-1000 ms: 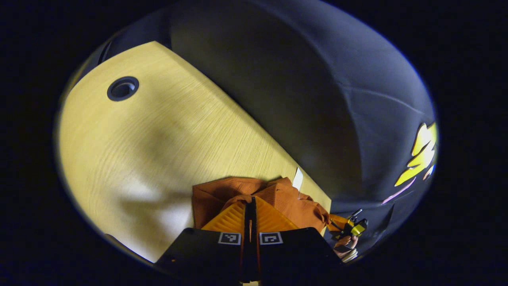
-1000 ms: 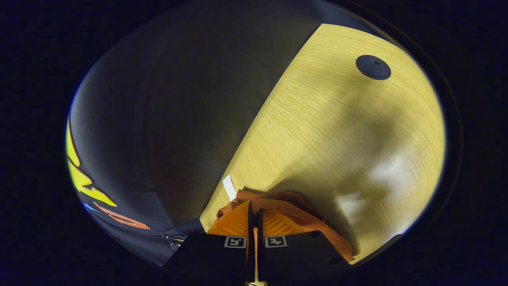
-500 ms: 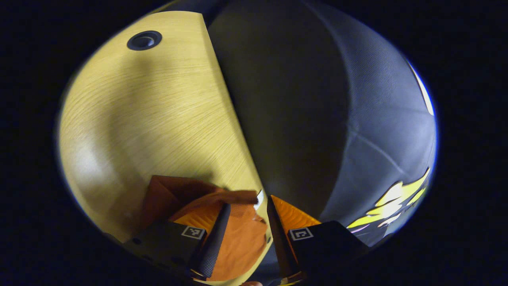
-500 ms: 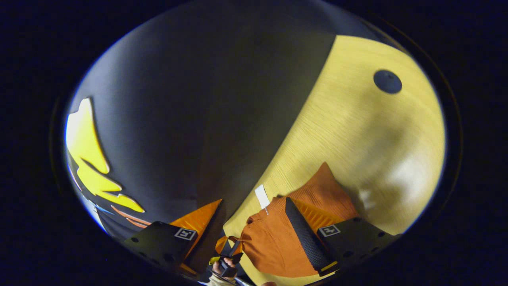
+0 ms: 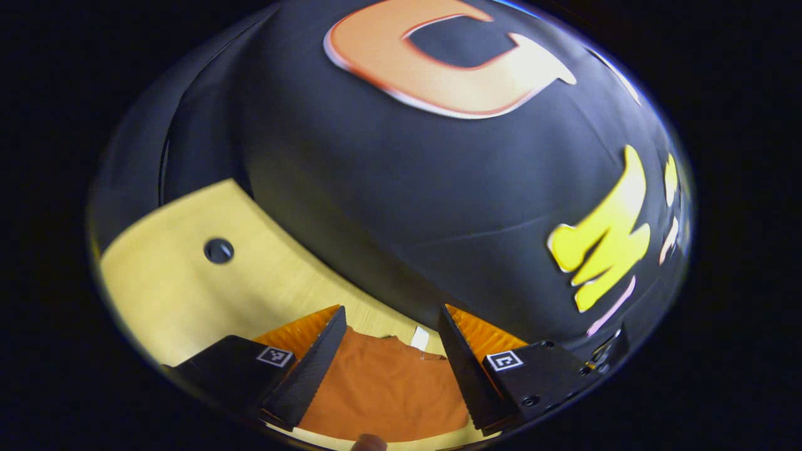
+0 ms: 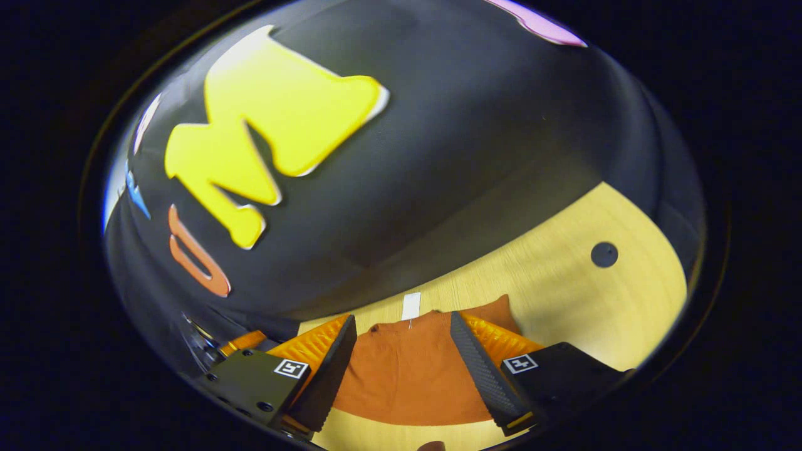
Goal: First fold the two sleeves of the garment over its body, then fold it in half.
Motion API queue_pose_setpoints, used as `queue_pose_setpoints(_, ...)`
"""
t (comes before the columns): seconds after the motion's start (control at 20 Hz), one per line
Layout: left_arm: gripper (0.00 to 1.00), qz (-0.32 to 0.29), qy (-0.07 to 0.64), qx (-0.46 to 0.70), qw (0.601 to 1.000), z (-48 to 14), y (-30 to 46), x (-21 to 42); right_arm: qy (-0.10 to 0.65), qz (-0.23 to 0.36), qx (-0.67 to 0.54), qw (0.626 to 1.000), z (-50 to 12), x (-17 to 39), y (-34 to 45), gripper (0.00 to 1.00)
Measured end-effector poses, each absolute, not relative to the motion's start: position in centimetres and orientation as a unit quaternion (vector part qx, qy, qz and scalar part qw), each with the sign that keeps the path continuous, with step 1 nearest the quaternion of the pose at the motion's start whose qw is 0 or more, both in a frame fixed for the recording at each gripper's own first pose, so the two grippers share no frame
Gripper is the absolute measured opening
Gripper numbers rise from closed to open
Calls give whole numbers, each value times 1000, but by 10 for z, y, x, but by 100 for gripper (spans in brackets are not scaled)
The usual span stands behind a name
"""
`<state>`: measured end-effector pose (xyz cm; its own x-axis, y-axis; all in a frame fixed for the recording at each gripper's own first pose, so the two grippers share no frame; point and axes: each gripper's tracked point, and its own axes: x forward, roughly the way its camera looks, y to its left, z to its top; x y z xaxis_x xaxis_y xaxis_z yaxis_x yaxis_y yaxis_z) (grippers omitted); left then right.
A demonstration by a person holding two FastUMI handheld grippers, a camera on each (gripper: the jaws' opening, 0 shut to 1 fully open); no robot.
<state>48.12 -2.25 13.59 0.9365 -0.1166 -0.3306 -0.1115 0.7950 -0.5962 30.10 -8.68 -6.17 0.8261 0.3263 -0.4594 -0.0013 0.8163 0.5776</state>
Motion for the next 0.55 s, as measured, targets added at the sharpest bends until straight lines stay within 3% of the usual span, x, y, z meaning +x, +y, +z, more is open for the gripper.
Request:
queue_pose_setpoints(0.35, 98, 70, 129, -134, 980, 186, -53, 366, 155, 67, 82, 982, 6, 233, -96, 97)
queue_pose_setpoints(0.55, 98, 101, 106, -87, 985, 193, -91, 296, 73, 31, -15, 997, 30, 173, -90, 97)
